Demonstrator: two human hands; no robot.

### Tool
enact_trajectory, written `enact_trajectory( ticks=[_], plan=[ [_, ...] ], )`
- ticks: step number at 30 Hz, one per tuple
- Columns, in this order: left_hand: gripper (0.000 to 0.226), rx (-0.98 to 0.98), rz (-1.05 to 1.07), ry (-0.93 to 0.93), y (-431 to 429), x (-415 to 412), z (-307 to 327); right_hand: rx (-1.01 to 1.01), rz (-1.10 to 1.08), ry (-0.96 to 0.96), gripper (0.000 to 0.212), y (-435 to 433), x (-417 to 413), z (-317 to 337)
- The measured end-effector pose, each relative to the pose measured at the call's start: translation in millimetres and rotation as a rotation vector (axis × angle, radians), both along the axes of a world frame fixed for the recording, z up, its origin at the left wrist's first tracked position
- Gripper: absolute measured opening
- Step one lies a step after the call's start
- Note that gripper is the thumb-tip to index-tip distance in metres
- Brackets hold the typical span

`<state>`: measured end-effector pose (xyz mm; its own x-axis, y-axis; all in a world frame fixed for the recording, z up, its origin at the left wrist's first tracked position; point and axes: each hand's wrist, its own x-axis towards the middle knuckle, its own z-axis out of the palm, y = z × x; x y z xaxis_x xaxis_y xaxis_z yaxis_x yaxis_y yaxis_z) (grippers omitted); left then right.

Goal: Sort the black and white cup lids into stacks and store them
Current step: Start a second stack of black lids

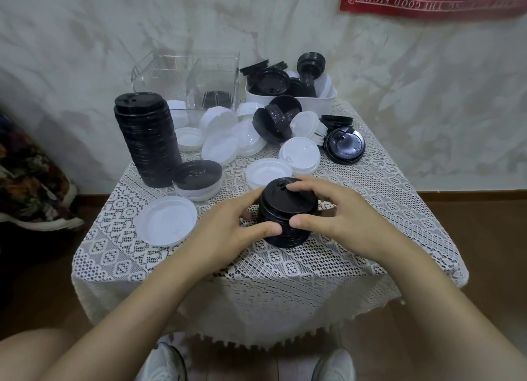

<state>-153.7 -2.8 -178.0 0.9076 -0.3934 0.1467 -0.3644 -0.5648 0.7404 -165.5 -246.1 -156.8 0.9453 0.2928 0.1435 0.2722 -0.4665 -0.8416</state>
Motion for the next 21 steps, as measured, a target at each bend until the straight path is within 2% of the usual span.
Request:
enact_trajectory(
  ticks=[3, 6, 13, 18, 21],
  plan=[
    [0.063, -0.078, 0.01, 0.036, 0.2, 1.3, 0.3, -0.009, 0.003, -0.008, 0.059, 0.8, -0.3, -1.1],
    [0.081, -0.187, 0.034, 0.062, -0.1, 2.0, -1.5, -0.016, 0.0, -0.003, 0.059, 1.6, 0.5, -2.1],
    [0.073, -0.183, 0.022, 0.046, 1.3, 4.6, -5.9, 0.003, 0.013, 0.027, 0.051, 1.4, 1.9, -3.0],
    [0.072, -0.107, 0.011, 0.031, 4.6, 4.4, -10.2, -0.062, -0.004, 0.019, 0.066, 6.1, 4.2, -7.6],
    [0.069, -0.058, 0.01, 0.003, 6.2, 4.9, -12.0, -0.029, -0.005, 0.049, 0.066, 6.2, 3.3, -8.2]
  ],
)
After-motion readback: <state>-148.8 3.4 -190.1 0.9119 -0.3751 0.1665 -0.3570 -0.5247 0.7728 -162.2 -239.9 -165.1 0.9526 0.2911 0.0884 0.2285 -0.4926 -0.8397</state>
